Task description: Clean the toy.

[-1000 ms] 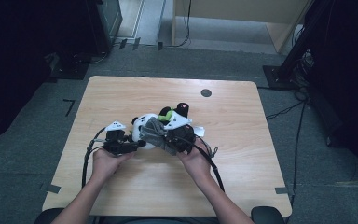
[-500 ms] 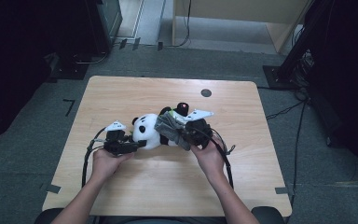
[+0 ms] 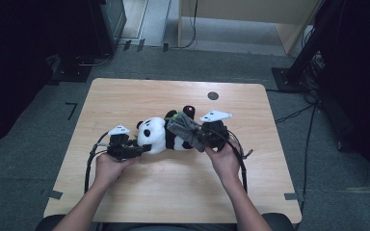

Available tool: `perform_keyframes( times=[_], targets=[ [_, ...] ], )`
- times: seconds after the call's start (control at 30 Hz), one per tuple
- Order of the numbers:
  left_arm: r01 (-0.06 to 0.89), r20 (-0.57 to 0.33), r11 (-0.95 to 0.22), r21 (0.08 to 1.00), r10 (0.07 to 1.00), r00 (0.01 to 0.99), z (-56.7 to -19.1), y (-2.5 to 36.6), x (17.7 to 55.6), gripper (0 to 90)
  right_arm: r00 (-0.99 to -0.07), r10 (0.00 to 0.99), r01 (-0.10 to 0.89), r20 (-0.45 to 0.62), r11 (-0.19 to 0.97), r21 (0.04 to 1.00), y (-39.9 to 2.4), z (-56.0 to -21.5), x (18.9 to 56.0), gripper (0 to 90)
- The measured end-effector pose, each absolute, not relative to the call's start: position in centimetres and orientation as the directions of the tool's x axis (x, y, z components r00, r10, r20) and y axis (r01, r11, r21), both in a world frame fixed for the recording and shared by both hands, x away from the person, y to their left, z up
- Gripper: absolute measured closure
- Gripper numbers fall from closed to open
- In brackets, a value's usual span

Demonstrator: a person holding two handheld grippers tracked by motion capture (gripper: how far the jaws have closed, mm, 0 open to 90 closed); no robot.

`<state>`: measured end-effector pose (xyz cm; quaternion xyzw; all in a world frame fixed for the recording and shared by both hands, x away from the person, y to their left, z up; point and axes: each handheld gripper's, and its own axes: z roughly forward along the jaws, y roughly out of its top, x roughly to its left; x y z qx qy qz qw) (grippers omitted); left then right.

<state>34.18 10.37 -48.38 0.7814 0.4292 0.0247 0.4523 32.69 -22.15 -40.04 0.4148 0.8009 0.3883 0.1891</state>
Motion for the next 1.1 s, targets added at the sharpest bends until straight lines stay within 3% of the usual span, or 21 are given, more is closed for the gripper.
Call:
perform_keyframes(
  times=[0.53,0.8,1.1],
  targets=[
    [0.653,-0.352,-0.212,0.727,0.701,0.620,-48.5,10.5,34.2,47.1,-0.501,0.860,0.524,0.102,0.208,0.826,-26.4,-39.0,32.8,78.6],
    [0.660,-0.355,-0.209,0.722,0.706,0.612,-48.3,10.4,34.2,47.3,-0.636,0.763,0.445,0.119,0.237,0.863,-22.4,-37.2,30.9,78.6],
    [0.685,-0.391,-0.188,0.704,0.703,0.594,-47.9,10.5,34.4,48.4,-0.783,0.603,0.474,0.155,0.416,0.776,-14.7,-43.0,30.4,78.7]
  ],
)
